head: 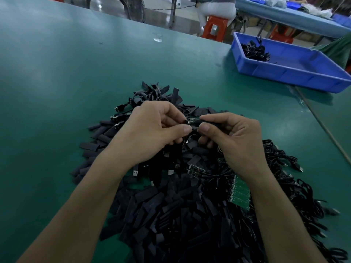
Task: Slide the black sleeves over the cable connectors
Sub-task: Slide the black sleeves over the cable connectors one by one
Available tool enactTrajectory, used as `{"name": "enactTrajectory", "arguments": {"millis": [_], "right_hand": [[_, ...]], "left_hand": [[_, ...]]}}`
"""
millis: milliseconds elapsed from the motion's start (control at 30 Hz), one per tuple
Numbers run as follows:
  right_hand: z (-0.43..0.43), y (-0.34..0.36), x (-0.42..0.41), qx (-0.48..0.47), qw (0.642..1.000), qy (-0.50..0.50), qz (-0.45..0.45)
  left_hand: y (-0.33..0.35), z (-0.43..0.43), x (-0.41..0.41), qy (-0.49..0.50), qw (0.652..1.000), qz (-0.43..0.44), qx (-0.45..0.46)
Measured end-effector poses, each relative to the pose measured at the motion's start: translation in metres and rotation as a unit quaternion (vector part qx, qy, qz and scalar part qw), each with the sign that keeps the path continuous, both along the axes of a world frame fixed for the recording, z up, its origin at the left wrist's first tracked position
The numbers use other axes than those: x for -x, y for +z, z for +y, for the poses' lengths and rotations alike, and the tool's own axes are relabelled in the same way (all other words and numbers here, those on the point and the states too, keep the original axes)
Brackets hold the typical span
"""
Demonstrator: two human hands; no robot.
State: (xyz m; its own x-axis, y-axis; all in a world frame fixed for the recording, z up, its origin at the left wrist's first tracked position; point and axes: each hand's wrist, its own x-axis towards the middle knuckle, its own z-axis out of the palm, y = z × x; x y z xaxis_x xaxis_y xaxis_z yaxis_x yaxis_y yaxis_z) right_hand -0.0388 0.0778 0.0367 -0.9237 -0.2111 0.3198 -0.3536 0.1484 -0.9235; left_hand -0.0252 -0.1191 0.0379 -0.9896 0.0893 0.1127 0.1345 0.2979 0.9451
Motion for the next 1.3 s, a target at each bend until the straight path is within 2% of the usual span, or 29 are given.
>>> {"name": "enactTrajectory", "arguments": {"millis": [200,433,767,933,1067,1300], "right_hand": [[0.002,-0.001,0.001,-0.003,1.0,0.001,0.004],[0.004,0.002,0.005,-0.042,0.999,0.015,0.029],[0.002,-0.006,0.003,-0.015,1.0,-0.019,0.019],[0.0,-0.006,0.001,-0.004,1.0,0.01,0.016],[0.002,-0.003,0.004,-0.019,0.999,0.023,0.024],[0.0,-0.012,0.004,-0.028,0.999,-0.016,0.022]], "left_hand": [[0.0,0.004,-0.002,0.034,0.994,0.076,0.071],[-0.001,0.008,-0.003,0.032,0.991,0.08,0.105],[-0.001,0.006,-0.002,0.014,0.994,0.079,0.071],[-0.001,0.003,0.0,-0.003,0.996,0.067,0.066],[-0.001,0.004,-0.001,-0.006,0.996,0.065,0.068],[-0.002,0.01,-0.003,0.013,0.995,0.065,0.07]]}}
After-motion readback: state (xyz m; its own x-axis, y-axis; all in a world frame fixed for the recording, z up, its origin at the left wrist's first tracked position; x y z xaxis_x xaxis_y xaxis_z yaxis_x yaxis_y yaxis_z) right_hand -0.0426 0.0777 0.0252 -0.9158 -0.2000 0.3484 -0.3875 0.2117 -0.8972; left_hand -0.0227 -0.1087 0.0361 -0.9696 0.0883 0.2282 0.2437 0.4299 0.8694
